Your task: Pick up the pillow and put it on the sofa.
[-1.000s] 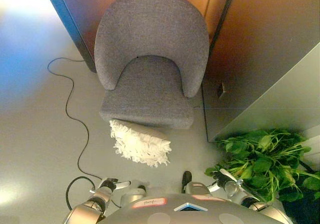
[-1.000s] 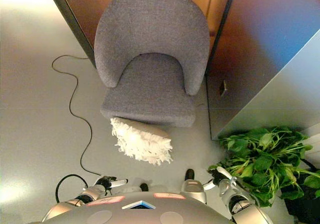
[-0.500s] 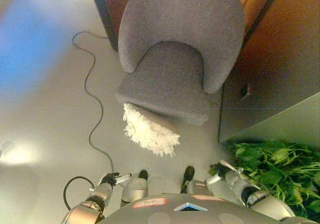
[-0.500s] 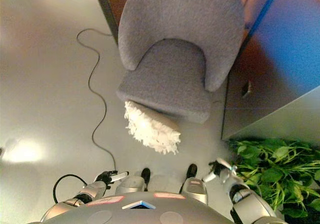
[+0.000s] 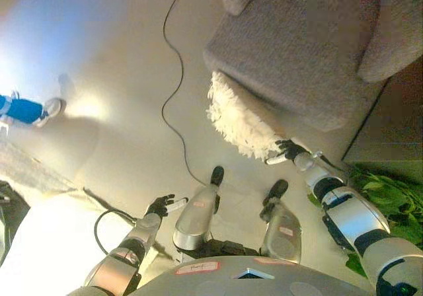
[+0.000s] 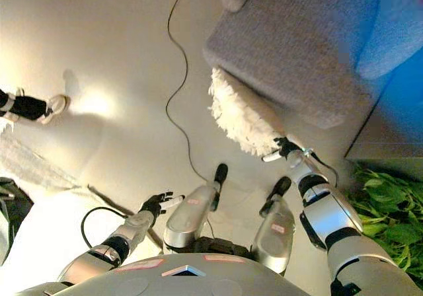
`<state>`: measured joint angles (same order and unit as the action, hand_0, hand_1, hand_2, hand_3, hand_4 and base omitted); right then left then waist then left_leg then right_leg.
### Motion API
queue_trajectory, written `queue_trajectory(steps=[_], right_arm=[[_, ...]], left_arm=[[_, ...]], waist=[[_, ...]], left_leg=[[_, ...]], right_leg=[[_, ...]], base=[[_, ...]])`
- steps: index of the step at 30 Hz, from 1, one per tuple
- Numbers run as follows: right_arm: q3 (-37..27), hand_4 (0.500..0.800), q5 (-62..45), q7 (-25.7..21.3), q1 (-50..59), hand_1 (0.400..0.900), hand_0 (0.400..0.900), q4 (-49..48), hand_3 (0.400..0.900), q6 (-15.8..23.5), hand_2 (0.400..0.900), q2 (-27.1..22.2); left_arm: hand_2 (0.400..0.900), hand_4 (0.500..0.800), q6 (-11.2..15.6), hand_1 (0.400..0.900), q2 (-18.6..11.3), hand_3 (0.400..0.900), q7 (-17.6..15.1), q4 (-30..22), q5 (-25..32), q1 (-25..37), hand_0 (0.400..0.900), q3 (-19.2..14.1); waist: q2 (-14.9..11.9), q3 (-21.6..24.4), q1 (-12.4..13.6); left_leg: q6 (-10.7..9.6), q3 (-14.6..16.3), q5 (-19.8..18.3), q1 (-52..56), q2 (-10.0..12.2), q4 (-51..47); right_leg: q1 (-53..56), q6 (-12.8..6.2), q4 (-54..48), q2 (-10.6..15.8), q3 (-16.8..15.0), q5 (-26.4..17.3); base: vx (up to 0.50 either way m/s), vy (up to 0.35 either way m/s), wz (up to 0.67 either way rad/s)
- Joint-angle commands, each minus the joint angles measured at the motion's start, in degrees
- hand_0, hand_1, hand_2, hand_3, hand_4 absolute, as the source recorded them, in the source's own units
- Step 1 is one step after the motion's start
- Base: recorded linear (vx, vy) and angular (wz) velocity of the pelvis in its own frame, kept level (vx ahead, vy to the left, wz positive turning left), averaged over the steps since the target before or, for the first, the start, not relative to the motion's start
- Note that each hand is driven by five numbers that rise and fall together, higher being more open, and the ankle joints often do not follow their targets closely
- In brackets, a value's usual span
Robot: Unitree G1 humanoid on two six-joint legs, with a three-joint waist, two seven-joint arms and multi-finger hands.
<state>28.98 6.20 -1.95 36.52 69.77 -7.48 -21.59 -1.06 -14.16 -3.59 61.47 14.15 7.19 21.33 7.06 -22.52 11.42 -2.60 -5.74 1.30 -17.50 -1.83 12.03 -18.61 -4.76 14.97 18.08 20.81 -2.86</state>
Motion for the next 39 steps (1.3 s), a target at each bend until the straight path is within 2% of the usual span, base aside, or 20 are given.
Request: queue_trajectory(steps=[1,9,17,18,19,20,21,30,39], right_arm=[[1.2,0.800,-2.6,-2.4,4.4,0.900,0.900,-0.9,0.900,0.5,0.900,-4.0],[0.3,0.800,-3.0,-5.1,11.5,0.900,0.900,-1.8,0.900,-1.2,0.900,-9.7],[-3.4,0.800,-6.1,-10.5,15.1,0.900,0.900,0.3,0.900,-3.2,0.900,-13.6],[-3.9,0.800,-6.5,-11.4,15.6,0.900,0.900,0.9,0.900,-3.5,0.900,-14.2],[-4.1,0.800,-6.6,-11.8,16.0,0.900,0.900,1.1,0.900,-3.8,0.900,-14.5],[-4.1,0.800,-6.9,-12.2,16.4,0.900,0.900,1.4,0.900,-4.0,0.900,-15.0],[-4.3,0.800,-7.0,-12.5,16.5,0.900,0.900,1.6,0.900,-3.9,0.900,-15.2],[-4.3,0.800,-8.1,-11.5,18.4,0.900,0.900,1.9,0.900,-2.0,0.900,-18.8],[-2.4,0.800,-9.2,-9.8,22.4,0.900,0.900,0.0,0.900,-2.2,0.900,-19.4]], left_arm=[[0.900,0.800,1.7,0.900,-4.8,0.900,-0.5,-2.8,4.4,0.2,0.900,-0.3],[0.900,0.800,3.2,0.900,-6.6,0.900,-0.8,-8.4,10.5,-0.8,0.900,-0.9],[0.900,0.800,4.0,0.900,-6.9,0.900,-0.8,-10.2,14.5,-2.7,0.900,-1.8],[0.900,0.800,4.0,0.900,-6.9,0.900,-0.7,-10.3,14.9,-3.2,0.900,-1.8],[0.900,0.800,4.1,0.900,-6.8,0.900,-0.8,-10.3,15.2,-3.3,0.900,-1.8],[0.900,0.800,4.1,0.900,-6.8,0.900,-0.8,-10.3,15.7,-3.8,0.900,-1.8],[0.900,0.800,4.2,0.900,-6.8,0.900,-0.6,-10.2,16.0,-4.0,0.900,-1.9],[0.900,0.800,5.1,0.900,-7.5,0.900,0.4,-11.0,18.0,-6.1,0.900,-2.5],[0.900,0.800,5.3,0.900,-7.7,0.900,0.8,-12.1,19.6,-7.1,0.900,-2.9]], waist=[[-0.4,-1.4,0.3],[0.3,-4.3,0.1],[0.5,-4.8,-0.5],[0.8,-4.9,-0.5],[0.7,-4.9,-0.7],[0.8,-5.0,-0.7],[0.9,-5.0,-0.8],[1.4,-4.9,-1.0],[2.8,-5.1,-0.7]], left_leg=[[-0.7,2.5,-6.4,-6.7,-0.4,10.8],[1.0,5.0,-8.5,-13.6,-0.2,17.7],[1.9,6.7,-10.9,-16.8,1.0,22.2],[1.6,6.7,-13.1,-16.7,1.5,23.8],[2.0,7.1,-11.4,-17.4,1.3,23.1],[1.7,7.0,-13.5,-17.1,1.7,24.5],[1.8,7.1,-13.7,-17.3,1.8,24.8],[2.5,7.6,-15.4,-19.6,1.7,28.0],[2.8,7.1,-15.2,-21.2,0.5,28.8]], right_leg=[[0.6,-1.69,2.7,1.4,-4.9,4.7],[-8.4,-1.34,11.6,2.8,-7.4,6.1],[-12.8,-1.00,16.3,3.2,-9.1,7.1],[-13.2,-1.47,18.2,2.9,-9.8,8.9],[-13.8,-0.93,17.2,3.1,-9.5,7.3],[-13.9,-1.36,18.8,2.8,-10.2,9.1],[-14.2,-1.32,19.0,2.8,-10.3,9.2],[-17.4,-0.87,21.8,2.6,-11.8,9.8],[-19.9,-0.35,23.8,2.5,-12.8,10.4]], base=[[-0.11,0.032,-0.03],[-0.09,0.061,-0.07],[-0.03,0.074,-0.13],[-0.02,0.084,-0.16],[0.05,0.077,-0.23],[-0.01,0.067,-0.14],[0.06,0.070,-0.20],[0.01,0.026,-0.03],[0.01,0.026,0.02]])
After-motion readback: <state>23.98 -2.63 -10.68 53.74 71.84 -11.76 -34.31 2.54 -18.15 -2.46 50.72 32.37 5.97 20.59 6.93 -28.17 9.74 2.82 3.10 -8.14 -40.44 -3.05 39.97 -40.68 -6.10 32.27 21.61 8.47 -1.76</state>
